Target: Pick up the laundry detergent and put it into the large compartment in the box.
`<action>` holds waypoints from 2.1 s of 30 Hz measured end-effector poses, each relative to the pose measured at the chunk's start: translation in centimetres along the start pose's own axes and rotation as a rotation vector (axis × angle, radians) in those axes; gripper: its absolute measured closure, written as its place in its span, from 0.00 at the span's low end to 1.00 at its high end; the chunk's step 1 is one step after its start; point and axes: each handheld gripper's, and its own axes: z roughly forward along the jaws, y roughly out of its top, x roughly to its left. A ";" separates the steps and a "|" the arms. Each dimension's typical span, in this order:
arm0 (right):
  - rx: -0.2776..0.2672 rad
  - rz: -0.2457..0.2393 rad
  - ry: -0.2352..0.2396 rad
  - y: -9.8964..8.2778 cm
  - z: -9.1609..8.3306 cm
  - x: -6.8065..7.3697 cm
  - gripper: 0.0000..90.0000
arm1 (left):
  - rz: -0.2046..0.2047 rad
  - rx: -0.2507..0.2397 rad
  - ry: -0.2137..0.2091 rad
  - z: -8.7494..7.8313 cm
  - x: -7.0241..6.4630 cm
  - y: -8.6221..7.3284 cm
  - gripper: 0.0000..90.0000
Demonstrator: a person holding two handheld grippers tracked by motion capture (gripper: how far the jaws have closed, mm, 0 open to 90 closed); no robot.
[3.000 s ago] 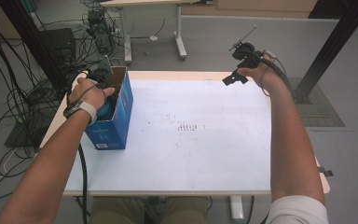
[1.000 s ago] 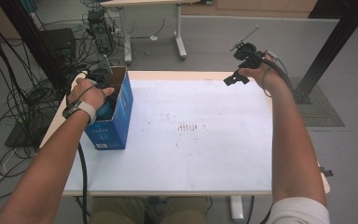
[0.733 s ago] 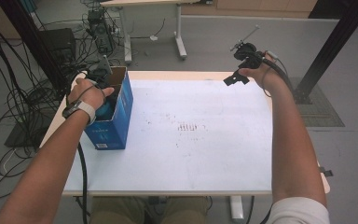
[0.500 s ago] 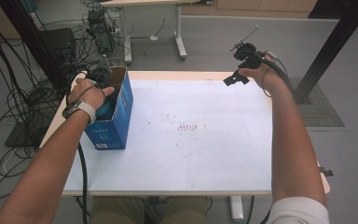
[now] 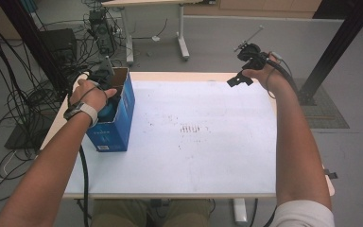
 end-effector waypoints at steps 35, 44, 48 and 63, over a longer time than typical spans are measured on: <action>-0.006 0.001 -0.006 -0.2 -0.5 0.3 0.13 | 0.032 -0.029 0.001 -0.9 0.1 -0.8 0.31; -0.008 0.002 -0.006 -0.2 -0.7 0.3 0.13 | 0.040 -0.053 -0.004 -2.0 0.2 -1.3 0.29; -0.009 0.003 -0.007 -0.3 -0.8 0.4 0.13 | 0.040 -0.060 -0.009 -2.3 0.4 -1.5 0.25; -0.017 0.002 -0.013 -0.5 -1.4 0.5 0.13 | 0.074 -0.085 0.001 -4.9 0.0 -1.9 0.15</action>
